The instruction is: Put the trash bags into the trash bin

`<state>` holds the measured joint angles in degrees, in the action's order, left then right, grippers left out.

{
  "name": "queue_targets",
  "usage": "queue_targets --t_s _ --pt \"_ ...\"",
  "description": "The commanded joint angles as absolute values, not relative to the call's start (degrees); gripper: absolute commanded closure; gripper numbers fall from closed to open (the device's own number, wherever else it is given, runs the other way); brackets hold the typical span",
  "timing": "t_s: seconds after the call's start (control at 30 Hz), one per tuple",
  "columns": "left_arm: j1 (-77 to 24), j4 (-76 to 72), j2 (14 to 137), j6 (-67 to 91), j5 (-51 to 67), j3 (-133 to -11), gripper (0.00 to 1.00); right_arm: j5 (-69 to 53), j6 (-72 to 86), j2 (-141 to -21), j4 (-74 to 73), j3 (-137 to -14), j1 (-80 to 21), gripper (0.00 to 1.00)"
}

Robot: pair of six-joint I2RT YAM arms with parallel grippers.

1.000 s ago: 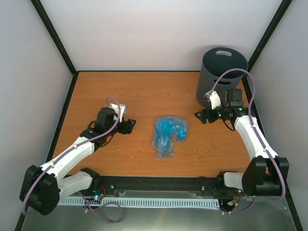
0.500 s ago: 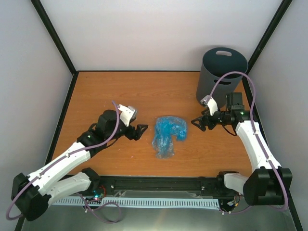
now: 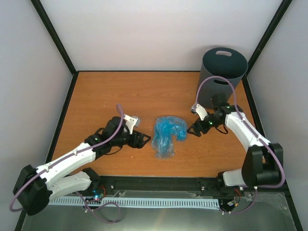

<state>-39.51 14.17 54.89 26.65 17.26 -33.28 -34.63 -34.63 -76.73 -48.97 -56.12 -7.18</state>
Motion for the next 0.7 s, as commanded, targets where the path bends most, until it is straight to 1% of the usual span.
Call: queue_targets --t_s 0.0,0.1,0.2,0.27,0.4,0.47,0.6,0.63,0.67 --pt "-42.76 6.68 59.95 29.9 19.28 -32.34 0.21 -30.85 -34.96 -82.56 -45.14 -54.73 -8.93 0.13" --pt "-43.62 1.1 64.93 30.12 20.55 -30.76 0.2 -31.82 -34.53 -86.81 -44.84 -55.71 -9.42 0.17" --pt "-44.25 -6.43 70.83 30.17 23.5 -29.6 0.18 -32.49 -34.32 -90.02 -45.85 -57.89 -10.03 0.2" --pt "-44.75 -8.3 75.33 29.55 22.94 -30.64 0.18 -33.41 -34.19 -91.22 -46.53 -59.29 -10.25 0.27" --pt "-44.84 -7.08 80.34 26.94 19.34 -33.63 0.26 -36.84 -32.54 -90.84 -47.2 -61.54 -10.88 0.47" --pt "-44.83 -7.1 81.46 25.53 19.03 -34.39 0.35 -37.88 -32.5 -90.64 -48.32 -63.19 -11.99 0.63" --pt "-44.82 -7.49 81.17 24.81 16.23 -34.22 0.53 -38.52 -30.89 -90.1 -50.29 -68.62 -13.14 0.87" --pt "-44.84 -7.29 80.7 24.87 15.56 -34.3 0.61 -38.83 -30.12 -90.01 -50.89 -71.12 -13.26 0.94" --pt "-44.85 -6.84 80.38 24.83 15.17 -34.47 0.7 -39.43 -29.7 -90.0 -51.66 -73.15 -13.25 0.97"
